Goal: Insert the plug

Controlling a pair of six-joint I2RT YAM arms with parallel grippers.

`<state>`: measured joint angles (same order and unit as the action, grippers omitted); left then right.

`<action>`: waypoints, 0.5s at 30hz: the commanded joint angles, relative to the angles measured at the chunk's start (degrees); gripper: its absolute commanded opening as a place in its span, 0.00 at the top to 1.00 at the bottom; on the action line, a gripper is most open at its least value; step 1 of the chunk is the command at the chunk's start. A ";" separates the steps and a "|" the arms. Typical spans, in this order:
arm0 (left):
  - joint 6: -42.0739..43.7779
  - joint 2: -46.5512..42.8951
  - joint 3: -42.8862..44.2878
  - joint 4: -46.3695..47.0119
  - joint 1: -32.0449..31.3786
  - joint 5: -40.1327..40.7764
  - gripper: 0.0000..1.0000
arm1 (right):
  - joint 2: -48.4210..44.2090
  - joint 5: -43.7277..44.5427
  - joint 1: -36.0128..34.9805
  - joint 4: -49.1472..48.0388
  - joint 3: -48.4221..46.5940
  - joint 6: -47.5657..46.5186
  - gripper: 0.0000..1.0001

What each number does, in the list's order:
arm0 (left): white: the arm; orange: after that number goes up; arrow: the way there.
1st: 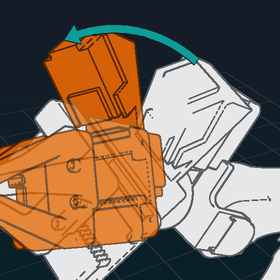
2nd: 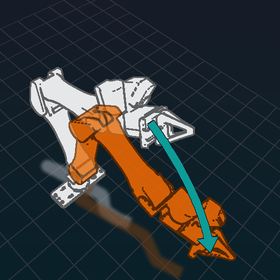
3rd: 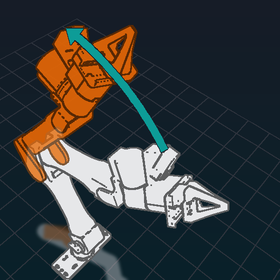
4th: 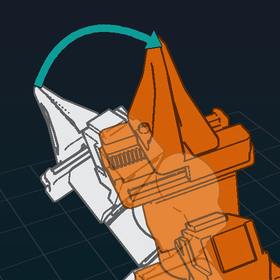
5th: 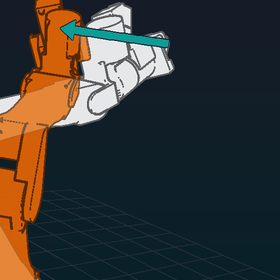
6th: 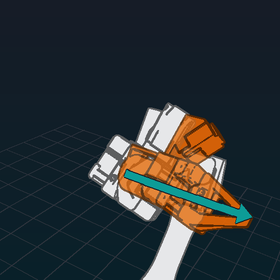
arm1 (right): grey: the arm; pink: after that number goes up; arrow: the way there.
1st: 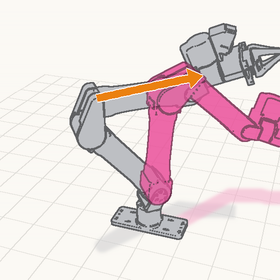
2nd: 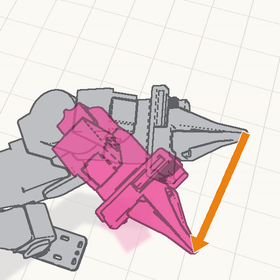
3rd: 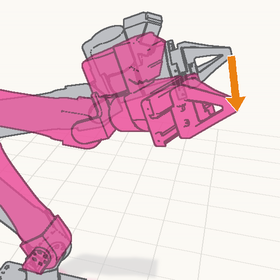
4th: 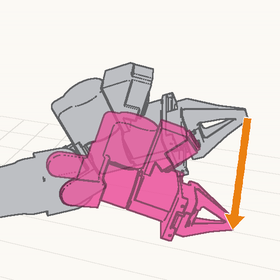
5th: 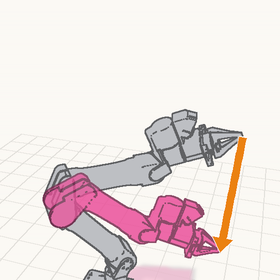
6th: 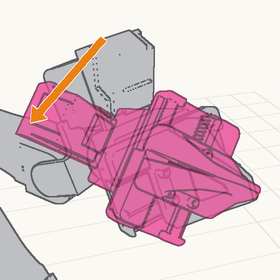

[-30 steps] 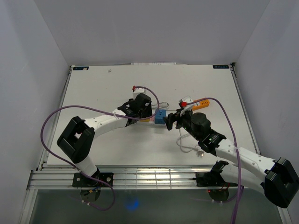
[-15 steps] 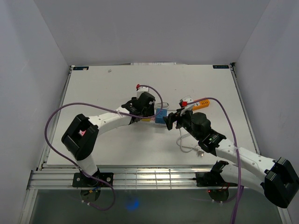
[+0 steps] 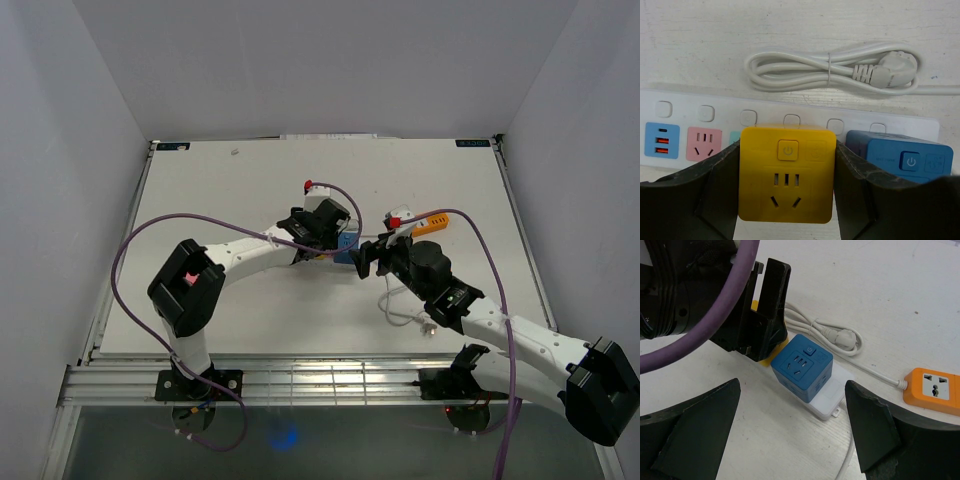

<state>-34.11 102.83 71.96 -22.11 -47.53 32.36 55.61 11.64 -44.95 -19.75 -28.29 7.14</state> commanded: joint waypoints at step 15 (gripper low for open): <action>1.67 -5.62 -13.78 16.05 -0.20 -6.43 1.00 | -1.65 1.90 1.35 -1.61 -0.97 2.00 0.12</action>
<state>-33.21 97.56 61.06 -7.84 -47.66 31.68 54.87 12.32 -44.14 -19.66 -28.29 8.27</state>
